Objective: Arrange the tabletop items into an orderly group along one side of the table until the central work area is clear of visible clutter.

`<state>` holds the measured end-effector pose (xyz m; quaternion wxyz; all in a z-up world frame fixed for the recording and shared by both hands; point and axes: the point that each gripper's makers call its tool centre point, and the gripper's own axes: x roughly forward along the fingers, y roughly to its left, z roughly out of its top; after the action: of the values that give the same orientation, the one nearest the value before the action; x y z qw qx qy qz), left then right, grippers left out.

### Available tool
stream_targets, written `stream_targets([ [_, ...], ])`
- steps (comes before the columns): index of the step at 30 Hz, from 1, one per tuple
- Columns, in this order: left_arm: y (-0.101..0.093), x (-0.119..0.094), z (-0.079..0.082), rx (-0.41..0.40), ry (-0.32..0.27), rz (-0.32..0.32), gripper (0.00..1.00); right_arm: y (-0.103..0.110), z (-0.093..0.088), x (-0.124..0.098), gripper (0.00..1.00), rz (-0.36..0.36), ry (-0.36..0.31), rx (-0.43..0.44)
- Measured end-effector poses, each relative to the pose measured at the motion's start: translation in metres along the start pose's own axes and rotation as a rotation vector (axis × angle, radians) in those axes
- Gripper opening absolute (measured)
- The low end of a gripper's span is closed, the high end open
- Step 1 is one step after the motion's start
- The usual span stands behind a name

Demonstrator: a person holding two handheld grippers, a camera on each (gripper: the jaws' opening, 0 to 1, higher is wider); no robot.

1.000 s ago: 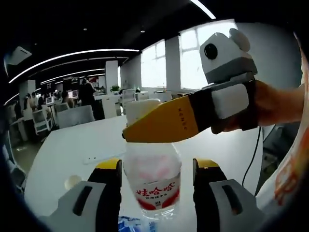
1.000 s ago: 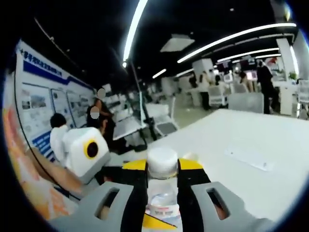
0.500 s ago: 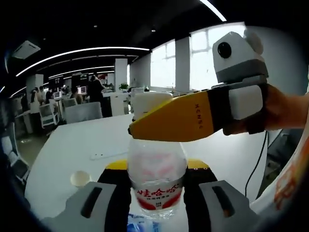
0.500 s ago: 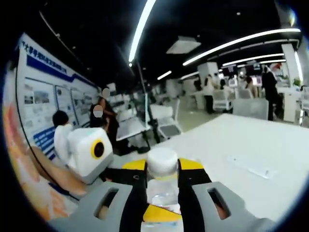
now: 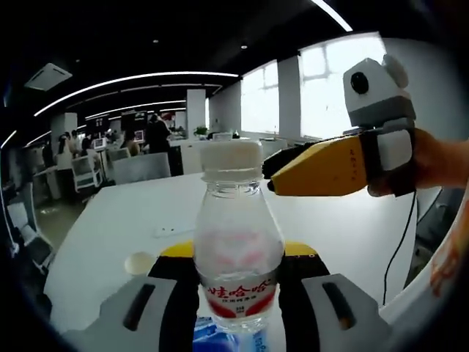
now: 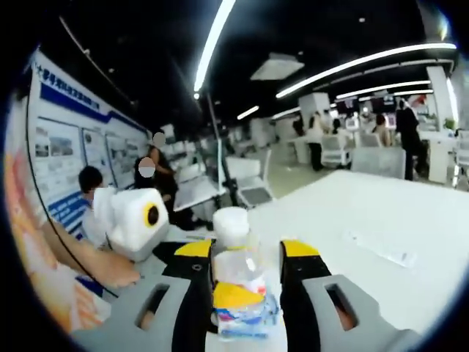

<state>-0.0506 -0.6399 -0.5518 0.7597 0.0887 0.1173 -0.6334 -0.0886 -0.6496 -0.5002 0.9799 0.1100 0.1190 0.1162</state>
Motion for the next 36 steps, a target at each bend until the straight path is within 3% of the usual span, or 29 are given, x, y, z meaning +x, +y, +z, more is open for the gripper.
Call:
stream_targets([
  [10, 0.058, -0.007, -0.008, 0.013, 0.032, 0.094, 0.41, -0.014, -0.056, -0.041, 0.36, -0.080, 0.092, 0.064],
  [15, 0.084, -0.007, -0.009, 0.019, 0.040, 0.129, 0.41, -0.017, -0.074, -0.056, 0.37, -0.114, 0.115, 0.101],
  [29, 0.165, 0.003, -0.017, -0.104, 0.040, 0.237, 0.42, -0.029, -0.105, -0.090, 0.38, -0.223, 0.127, 0.217],
  [36, 0.196, 0.010, -0.024, -0.145, 0.052, 0.281, 0.42, -0.035, -0.115, -0.103, 0.38, -0.266, 0.138, 0.249],
])
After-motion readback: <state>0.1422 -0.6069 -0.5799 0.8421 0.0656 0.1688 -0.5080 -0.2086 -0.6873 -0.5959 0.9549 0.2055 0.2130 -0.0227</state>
